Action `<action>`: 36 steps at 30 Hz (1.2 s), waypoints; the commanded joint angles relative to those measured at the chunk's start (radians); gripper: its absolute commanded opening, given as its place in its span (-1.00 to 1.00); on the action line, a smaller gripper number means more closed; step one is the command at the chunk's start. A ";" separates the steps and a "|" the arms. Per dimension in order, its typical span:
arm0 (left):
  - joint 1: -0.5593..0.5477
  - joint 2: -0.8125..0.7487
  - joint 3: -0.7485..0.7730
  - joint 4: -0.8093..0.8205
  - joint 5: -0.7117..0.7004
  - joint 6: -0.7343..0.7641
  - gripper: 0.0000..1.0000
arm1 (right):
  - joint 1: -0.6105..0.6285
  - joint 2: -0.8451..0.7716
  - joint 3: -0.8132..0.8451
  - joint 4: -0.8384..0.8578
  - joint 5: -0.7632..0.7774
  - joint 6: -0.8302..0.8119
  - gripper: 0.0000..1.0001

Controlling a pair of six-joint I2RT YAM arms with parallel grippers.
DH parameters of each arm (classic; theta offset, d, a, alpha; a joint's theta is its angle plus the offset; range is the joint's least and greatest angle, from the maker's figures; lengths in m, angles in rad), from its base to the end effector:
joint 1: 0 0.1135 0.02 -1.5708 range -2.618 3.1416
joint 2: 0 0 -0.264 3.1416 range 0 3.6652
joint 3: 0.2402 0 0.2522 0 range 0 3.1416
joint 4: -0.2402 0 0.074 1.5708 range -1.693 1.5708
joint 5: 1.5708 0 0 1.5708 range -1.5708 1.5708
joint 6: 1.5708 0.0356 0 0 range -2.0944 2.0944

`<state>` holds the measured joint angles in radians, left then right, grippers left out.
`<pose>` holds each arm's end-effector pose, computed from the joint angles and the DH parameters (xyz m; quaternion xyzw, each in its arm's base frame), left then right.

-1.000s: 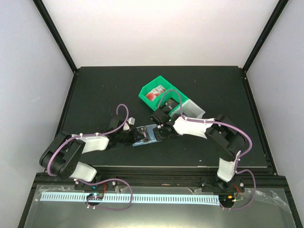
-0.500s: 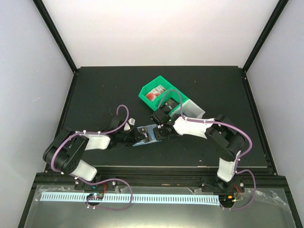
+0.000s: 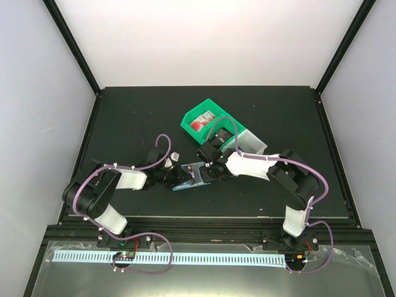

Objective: Put the credit cards into the card holder
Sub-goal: Insert the credit card into the card holder.

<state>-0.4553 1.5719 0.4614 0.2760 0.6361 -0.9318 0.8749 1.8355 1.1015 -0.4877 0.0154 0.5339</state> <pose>0.2168 -0.1297 0.1086 -0.0998 0.8877 -0.4429 0.0764 0.2239 0.2672 0.1458 -0.1658 0.9707 0.1067 0.1372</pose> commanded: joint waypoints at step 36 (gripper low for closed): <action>-0.006 -0.077 0.197 -0.483 -0.184 0.277 -0.22 | 0.004 0.024 0.011 0.022 -0.046 0.003 -0.43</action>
<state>-0.4599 1.4452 0.5880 -0.1558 0.4725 -0.7017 0.8753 1.8389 1.1011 -0.4740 -0.0288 0.5373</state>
